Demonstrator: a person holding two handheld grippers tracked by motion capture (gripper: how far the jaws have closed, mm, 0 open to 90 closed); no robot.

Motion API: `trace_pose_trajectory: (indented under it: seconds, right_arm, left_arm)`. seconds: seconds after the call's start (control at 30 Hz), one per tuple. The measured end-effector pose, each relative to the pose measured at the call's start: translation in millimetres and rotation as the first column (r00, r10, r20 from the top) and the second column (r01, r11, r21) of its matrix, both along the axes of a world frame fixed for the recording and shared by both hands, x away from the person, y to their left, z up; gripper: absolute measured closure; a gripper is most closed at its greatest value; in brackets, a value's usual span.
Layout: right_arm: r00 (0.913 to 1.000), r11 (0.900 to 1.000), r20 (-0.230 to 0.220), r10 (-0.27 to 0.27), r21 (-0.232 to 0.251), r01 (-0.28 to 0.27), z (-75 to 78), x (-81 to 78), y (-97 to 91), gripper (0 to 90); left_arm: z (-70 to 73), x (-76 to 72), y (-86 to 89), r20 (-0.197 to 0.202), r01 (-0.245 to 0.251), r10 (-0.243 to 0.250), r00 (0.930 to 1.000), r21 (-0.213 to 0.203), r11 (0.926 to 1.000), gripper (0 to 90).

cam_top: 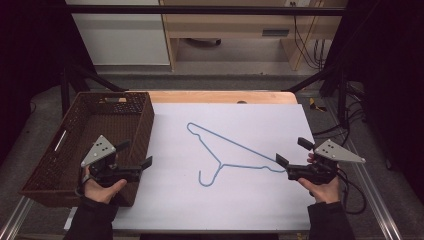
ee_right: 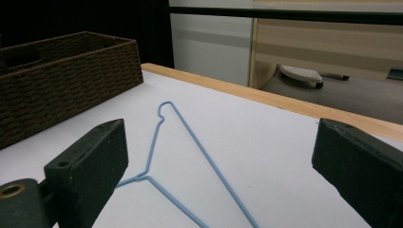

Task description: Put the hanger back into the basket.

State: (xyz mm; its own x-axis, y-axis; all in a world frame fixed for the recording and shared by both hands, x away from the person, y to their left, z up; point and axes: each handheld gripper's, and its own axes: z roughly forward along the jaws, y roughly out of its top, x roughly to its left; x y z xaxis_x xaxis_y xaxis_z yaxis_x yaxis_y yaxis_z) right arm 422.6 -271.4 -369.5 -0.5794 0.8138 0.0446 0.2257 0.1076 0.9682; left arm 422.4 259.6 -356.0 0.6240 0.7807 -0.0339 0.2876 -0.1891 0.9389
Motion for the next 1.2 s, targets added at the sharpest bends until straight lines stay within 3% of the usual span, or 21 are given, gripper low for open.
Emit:
trace_pose_trajectory:
  seconds: [0.37,0.53,0.7,1.07,1.2]
  right_arm:
    - [0.9991,0.9988,-0.029,0.032,-0.037,-0.033,2.5,-0.7,11.5,6.1]
    - [0.9959,0.9933,-0.063,0.066,-0.091,-0.071,-0.8,3.6,27.4,7.3]
    - [0.9875,0.9782,-0.113,0.11,-0.164,-0.128,-3.9,9.0,48.0,8.1]
    - [0.9681,0.949,-0.193,0.16,-0.24,-0.205,-8.4,31.4,79.3,10.9]
    - [0.9537,0.929,-0.24,0.181,-0.277,-0.246,-14.1,45.8,95.1,12.1]
  left_arm:
    - [1.6,-2.2,-9.5,-0.007,0.019,-0.019,0.9998,0.012,0.9998,4.3]
    - [1.1,-4.2,-21.9,-0.011,0.047,-0.046,0.9989,0.032,0.9984,4.3]
    - [-0.4,-6.1,-32.0,-0.019,0.072,-0.071,0.9973,0.04,0.9966,4.4]
    - [-9.8,-4.5,-46.5,-0.05,0.104,-0.101,0.9936,0.064,0.9925,4.5]
    - [-13.4,-4.1,-51.8,-0.06,0.114,-0.109,0.9922,0.073,0.9908,4.5]
